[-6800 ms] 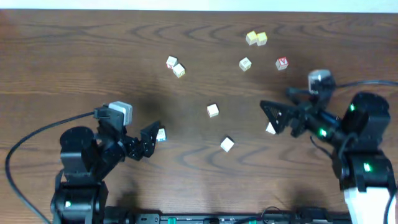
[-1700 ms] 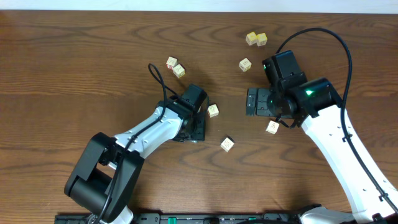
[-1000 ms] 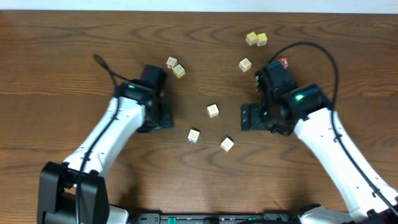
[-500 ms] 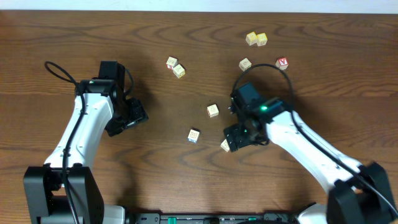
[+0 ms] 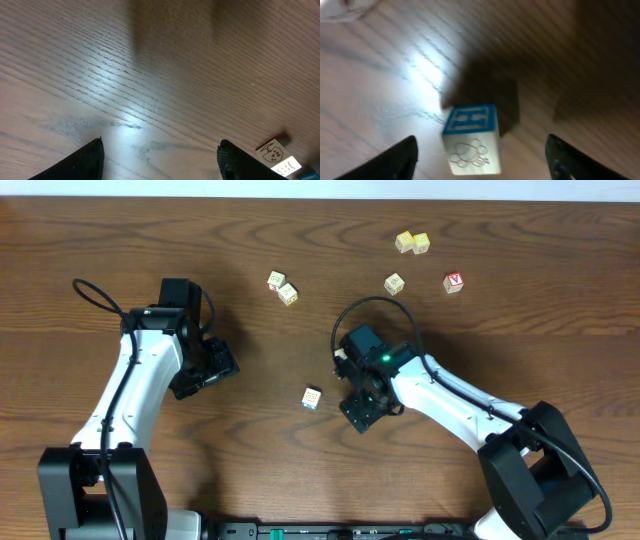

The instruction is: Lift 4 blocks

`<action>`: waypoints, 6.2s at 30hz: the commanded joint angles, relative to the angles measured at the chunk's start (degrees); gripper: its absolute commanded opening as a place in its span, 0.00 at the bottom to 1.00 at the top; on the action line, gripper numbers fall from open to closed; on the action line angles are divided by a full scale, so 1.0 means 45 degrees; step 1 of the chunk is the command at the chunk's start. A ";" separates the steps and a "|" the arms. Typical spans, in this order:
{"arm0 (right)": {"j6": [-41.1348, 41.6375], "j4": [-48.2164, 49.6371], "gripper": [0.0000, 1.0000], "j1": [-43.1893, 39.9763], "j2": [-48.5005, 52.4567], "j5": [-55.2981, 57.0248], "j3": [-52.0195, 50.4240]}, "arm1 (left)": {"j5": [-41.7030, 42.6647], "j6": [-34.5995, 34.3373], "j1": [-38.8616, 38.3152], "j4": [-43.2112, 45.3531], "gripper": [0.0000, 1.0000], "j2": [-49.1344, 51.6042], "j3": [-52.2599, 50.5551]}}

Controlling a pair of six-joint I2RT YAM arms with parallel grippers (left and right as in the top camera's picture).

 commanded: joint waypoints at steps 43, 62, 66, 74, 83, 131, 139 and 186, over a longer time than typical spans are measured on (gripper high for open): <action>0.6810 0.1375 0.23 -0.2288 0.0665 0.1268 0.0369 | 0.0015 -0.0019 0.0029 -0.0083 0.73 0.0024 0.0010; 0.5411 0.1564 0.29 -0.2521 0.0665 0.0627 0.0369 | 0.0015 -0.0019 0.0029 -0.0087 0.73 0.0024 0.0010; 0.5387 0.1564 0.31 -0.2526 0.0665 0.0816 0.0369 | 0.0015 -0.0019 0.0029 -0.0087 0.73 0.0024 0.0010; 0.5401 0.1549 0.31 -0.2769 0.0665 0.1137 0.0369 | 0.0015 -0.0019 0.0029 -0.0087 0.73 0.0024 0.0010; 0.5819 0.1656 0.27 -0.3143 0.0665 0.0792 0.0369 | 0.0015 -0.0024 0.0029 -0.0083 0.73 0.0024 0.0010; 0.6120 -0.2934 0.71 -0.6086 0.0359 0.0510 0.1637 | 0.0010 -0.0019 0.0029 -0.0121 0.73 0.0024 0.0010; 0.6115 -0.1933 0.43 -0.6086 0.0359 0.0534 0.1015 | 0.0010 -0.0019 0.0029 -0.0107 0.73 0.0024 0.0010; 0.3322 0.0588 0.17 -0.5775 0.0359 -0.0874 0.0340 | 0.0015 -0.0024 0.0029 -0.0083 0.73 0.0024 0.0010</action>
